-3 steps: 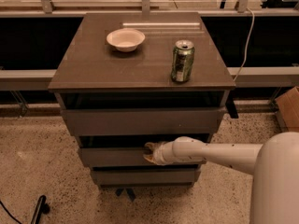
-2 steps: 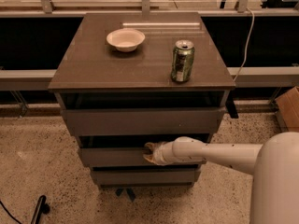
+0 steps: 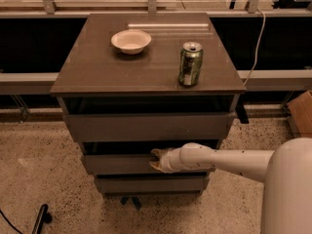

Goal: Open middle drawer

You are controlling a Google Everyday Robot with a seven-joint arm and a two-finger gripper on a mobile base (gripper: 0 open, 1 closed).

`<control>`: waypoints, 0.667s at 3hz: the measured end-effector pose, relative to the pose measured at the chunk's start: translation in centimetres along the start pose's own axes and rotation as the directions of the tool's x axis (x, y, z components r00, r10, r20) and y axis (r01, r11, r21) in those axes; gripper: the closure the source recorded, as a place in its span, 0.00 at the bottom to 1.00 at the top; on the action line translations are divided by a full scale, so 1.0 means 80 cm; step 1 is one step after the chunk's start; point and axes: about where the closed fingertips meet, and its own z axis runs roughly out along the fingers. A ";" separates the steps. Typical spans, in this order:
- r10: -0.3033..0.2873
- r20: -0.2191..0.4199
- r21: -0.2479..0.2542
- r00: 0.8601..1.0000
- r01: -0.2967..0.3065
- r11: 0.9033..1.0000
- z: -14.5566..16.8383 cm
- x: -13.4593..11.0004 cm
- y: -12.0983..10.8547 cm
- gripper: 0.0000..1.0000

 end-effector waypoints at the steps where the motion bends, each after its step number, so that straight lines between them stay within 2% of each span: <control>1: 0.000 0.000 0.000 1.000 0.000 1.000 0.000 0.000 0.000 0.23; 2: 0.000 0.001 -0.003 1.000 0.000 1.000 0.002 -0.001 0.002 0.02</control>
Offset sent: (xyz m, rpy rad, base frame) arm 0.0000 0.0000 0.0000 0.0000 0.0000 0.0000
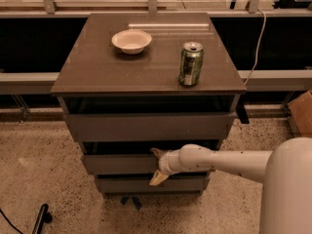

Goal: Open middle drawer

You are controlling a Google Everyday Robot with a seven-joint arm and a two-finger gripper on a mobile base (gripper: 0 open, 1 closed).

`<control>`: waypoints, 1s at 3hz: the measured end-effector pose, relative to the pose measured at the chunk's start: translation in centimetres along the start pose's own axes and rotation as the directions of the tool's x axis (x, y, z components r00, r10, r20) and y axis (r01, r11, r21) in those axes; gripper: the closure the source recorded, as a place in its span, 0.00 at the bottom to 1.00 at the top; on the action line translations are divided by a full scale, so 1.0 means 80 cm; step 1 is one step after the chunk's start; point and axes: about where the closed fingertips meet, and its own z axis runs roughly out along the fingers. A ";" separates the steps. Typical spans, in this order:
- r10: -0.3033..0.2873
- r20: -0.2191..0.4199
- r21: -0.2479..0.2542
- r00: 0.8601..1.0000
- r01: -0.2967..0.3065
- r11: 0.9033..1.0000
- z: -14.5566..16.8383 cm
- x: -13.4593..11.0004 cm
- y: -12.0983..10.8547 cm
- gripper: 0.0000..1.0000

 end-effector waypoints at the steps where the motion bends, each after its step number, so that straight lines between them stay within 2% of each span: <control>1: -0.003 -0.004 -0.004 1.000 0.003 1.000 0.001 -0.003 0.002 0.00; 2: -0.014 -0.007 0.003 1.000 0.014 1.000 -0.013 -0.021 -0.002 0.00; 3: -0.027 -0.033 -0.019 0.999 0.026 0.999 -0.030 -0.037 -0.001 0.19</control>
Offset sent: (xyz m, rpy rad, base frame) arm -0.0088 0.0091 0.0467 -0.0236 -0.0367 0.0074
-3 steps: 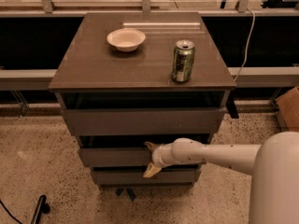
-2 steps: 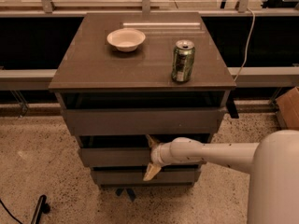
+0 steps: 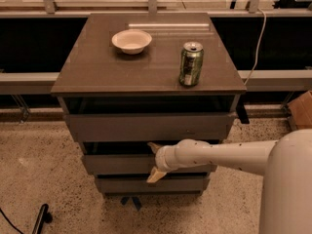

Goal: Open middle drawer

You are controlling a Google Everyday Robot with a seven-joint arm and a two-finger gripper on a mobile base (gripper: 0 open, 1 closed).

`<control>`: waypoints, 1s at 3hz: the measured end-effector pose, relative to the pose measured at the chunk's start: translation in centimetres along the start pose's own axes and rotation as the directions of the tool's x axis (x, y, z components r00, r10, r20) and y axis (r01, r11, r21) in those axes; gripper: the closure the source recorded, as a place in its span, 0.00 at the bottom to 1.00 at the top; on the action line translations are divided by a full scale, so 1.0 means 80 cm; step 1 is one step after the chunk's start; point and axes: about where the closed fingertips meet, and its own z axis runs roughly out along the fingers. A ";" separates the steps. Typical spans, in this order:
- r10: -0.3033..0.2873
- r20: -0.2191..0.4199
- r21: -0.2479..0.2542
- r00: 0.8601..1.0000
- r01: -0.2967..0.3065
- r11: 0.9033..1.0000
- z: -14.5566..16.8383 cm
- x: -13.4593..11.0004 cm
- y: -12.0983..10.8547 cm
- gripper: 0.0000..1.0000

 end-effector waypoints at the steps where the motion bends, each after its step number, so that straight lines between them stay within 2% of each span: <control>1: 0.006 -0.026 -0.034 1.000 -0.007 0.999 -0.002 0.001 0.000 0.26; 2: 0.020 -0.053 -0.041 0.998 -0.023 0.999 0.000 0.013 -0.003 0.10; 3: 0.027 -0.056 -0.032 0.998 -0.029 0.999 0.006 0.021 0.000 0.00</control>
Offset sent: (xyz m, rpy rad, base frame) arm 0.0144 -0.0209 -0.0105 -0.0787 0.0614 -0.0452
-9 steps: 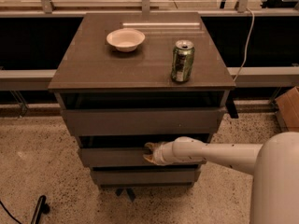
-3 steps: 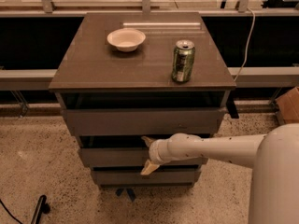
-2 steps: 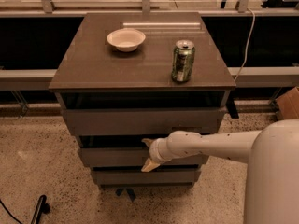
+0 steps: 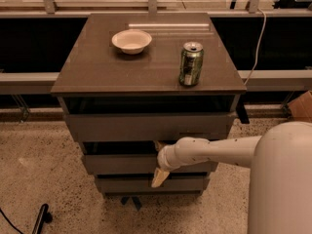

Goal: Open middle drawer

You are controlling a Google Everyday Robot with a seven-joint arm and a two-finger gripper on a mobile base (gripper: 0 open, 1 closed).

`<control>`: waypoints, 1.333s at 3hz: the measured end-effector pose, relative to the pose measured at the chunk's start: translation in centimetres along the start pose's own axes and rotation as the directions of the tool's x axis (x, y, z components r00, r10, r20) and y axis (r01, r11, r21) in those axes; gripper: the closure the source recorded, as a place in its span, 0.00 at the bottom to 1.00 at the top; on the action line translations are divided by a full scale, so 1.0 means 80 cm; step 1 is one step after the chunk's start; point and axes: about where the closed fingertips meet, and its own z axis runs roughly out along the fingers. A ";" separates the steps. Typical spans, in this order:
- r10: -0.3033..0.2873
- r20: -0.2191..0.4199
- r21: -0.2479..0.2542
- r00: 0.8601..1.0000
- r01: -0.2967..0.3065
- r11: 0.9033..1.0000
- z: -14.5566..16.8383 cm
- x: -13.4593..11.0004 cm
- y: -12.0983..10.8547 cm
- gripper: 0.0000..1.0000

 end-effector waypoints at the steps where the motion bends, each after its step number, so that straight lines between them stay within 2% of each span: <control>1: 0.007 -0.004 -0.002 1.000 -0.007 1.000 0.004 0.004 0.005 0.03; 2: 0.011 -0.014 -0.001 1.000 -0.011 1.000 0.008 0.009 0.011 0.09; 3: 0.022 -0.023 -0.003 0.999 -0.022 1.000 0.011 0.018 0.015 0.28; 4: 0.030 -0.034 -0.017 0.999 -0.030 0.999 0.017 0.023 0.017 0.51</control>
Offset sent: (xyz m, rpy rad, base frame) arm -0.0074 -0.0073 -0.0170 -0.0204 0.0047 -0.0246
